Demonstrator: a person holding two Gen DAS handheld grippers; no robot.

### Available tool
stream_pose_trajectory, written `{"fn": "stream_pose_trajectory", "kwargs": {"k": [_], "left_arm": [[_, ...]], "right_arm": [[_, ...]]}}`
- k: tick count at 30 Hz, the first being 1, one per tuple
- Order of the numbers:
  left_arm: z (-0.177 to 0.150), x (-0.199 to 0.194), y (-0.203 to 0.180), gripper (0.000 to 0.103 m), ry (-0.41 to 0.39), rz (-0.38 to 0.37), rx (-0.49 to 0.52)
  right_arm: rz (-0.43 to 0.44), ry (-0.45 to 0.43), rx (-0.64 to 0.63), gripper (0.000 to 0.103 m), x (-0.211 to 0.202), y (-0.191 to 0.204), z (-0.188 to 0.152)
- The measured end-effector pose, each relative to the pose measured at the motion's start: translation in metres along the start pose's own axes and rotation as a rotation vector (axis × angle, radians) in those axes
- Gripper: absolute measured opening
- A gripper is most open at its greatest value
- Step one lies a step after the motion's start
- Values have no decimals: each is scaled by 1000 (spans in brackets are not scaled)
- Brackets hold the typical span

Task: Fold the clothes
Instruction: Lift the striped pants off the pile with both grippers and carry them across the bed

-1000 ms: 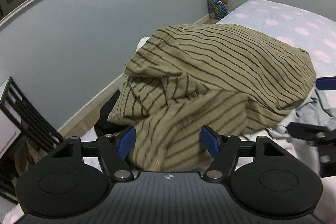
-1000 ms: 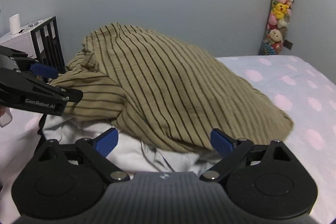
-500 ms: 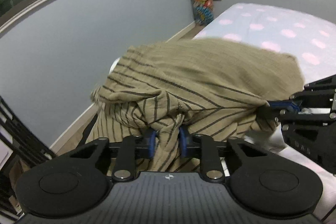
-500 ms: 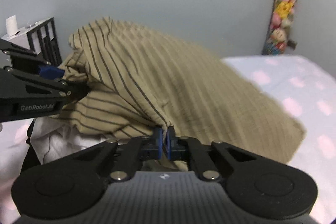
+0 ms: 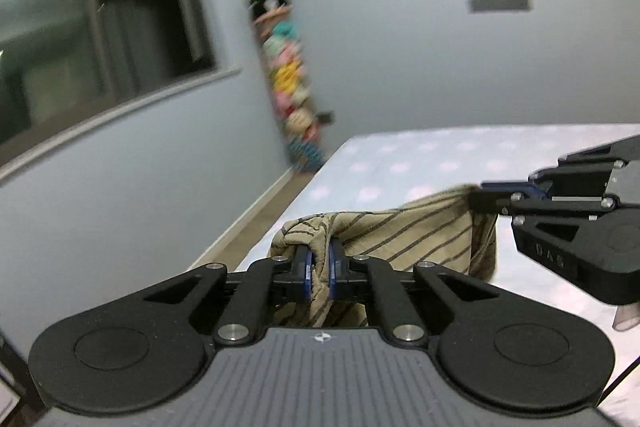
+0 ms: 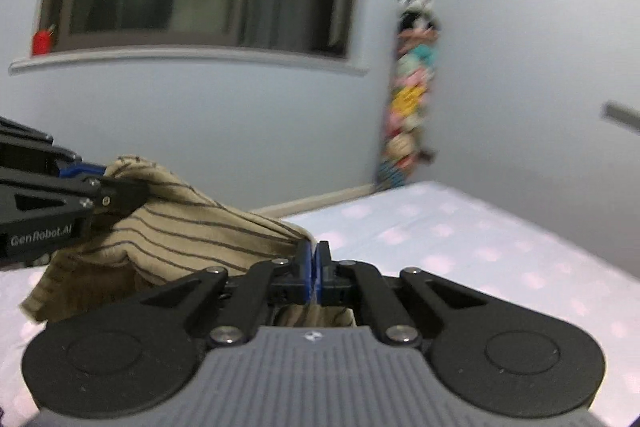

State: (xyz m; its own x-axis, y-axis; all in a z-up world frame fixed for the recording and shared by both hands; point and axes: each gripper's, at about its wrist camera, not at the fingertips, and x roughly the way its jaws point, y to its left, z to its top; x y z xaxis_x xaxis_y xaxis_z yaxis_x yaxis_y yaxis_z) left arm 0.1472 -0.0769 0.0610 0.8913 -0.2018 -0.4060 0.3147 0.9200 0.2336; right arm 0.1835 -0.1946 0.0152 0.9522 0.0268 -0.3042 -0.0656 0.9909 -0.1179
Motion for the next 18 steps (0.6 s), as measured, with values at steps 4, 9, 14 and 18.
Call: {"fn": "stream_pose_trajectory", "kwargs": {"k": [4, 9, 14, 18], "left_arm": [[20, -35, -45, 6, -81, -98, 30], [34, -75, -103, 5, -174, -248, 81], [21, -84, -159, 6, -148, -409, 118], [-5, -66, -201, 6, -55, -506, 154]], "right_arm": [[-110, -57, 8, 2, -78, -30, 6], [-255, -97, -7, 2, -178, -65, -5], [-362, -38, 24, 2, -248, -97, -38], [-404, 66, 121, 3, -271, -124, -83]]}}
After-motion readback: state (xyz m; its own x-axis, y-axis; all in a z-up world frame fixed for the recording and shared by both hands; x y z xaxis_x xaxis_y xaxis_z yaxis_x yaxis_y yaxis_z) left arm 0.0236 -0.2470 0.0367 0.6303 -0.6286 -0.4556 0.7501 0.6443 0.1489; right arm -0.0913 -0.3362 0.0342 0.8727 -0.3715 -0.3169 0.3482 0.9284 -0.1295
